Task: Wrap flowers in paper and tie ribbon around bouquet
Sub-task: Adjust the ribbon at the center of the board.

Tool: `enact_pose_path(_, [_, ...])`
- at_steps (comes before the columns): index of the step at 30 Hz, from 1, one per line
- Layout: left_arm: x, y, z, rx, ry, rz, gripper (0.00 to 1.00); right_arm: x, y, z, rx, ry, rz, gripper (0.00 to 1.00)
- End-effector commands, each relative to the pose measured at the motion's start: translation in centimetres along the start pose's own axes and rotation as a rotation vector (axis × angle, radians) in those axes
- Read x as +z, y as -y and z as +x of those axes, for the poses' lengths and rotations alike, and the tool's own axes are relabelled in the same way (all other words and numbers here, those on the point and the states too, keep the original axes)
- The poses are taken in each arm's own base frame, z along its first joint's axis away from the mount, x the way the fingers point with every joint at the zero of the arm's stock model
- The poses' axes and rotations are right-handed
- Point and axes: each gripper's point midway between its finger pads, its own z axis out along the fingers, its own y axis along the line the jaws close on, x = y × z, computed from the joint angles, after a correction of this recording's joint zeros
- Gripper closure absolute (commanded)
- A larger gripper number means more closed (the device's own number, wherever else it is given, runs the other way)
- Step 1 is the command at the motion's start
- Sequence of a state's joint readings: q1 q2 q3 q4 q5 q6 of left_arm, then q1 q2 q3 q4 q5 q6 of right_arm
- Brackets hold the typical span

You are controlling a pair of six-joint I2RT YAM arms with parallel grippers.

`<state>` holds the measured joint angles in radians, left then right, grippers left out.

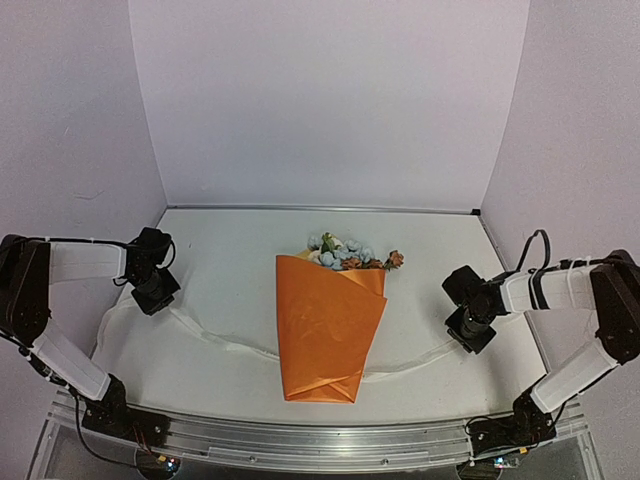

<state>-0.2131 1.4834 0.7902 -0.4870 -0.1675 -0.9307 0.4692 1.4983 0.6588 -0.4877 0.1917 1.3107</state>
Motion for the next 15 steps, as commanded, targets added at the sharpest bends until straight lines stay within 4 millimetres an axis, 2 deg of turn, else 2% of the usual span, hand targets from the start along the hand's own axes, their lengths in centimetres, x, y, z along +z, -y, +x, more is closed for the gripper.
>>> enact_pose_path(1, [-1.0, 1.0, -0.9, 0.008, 0.034, 0.058, 1.00, 2.6, 3.1, 3.7, -0.029, -0.178, 0.134, 0.83])
enact_pose_path(4, [-1.1, 1.2, -1.0, 0.009, 0.038, 0.066, 1.00, 2.7, 2.7, 3.7, -0.045, -0.194, 0.146, 0.98])
enact_pose_path(5, [-1.2, 1.3, -1.0, 0.008, 0.038, 0.068, 1.00, 2.6, 2.6, 3.6, -0.049, -0.193, 0.150, 1.00])
enact_pose_path(8, [-1.4, 1.5, -1.2, 0.009, 0.043, 0.076, 1.00, 2.2, 1.9, 2.8, -0.050, -0.176, 0.131, 1.00])
enact_pose_path(15, [-1.4, 2.5, -1.8, 0.034, 0.054, 0.099, 1.00, 0.5, 0.8, -0.4, -0.040, -0.121, 0.079, 1.00])
